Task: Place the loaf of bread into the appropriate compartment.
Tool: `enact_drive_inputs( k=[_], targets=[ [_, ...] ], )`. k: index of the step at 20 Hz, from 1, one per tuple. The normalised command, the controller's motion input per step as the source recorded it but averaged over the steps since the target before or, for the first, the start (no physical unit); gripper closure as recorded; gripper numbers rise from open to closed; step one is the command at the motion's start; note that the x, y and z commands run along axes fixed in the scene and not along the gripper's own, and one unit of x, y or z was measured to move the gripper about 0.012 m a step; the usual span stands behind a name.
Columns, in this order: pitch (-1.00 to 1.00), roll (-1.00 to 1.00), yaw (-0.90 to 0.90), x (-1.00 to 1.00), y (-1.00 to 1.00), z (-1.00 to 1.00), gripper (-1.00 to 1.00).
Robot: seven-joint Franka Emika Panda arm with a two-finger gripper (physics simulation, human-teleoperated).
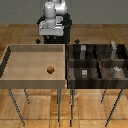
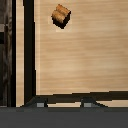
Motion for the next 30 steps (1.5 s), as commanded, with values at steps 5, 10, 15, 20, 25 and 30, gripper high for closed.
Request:
enact_drive_inputs(
  k=[5,10,15,20,25,30],
  targets=[
    [0.00,0.00,0.00,0.00,0.00,0.00,-1.00],
    [0.00,0.00,0.00,0.20,-0.20,0.00,-1.00],
    [0.00,0.00,0.00,0.80,0.00,0.00,-1.00],
    [0.00,0.00,0.00,1.00,0.00,0.00,-1.00],
    [0.00,0.00,0.00,1.00,0.00,0.00,-1.00],
    [0.00,0.00,0.00,0.40,0.20,0.00,-1.00]
  ],
)
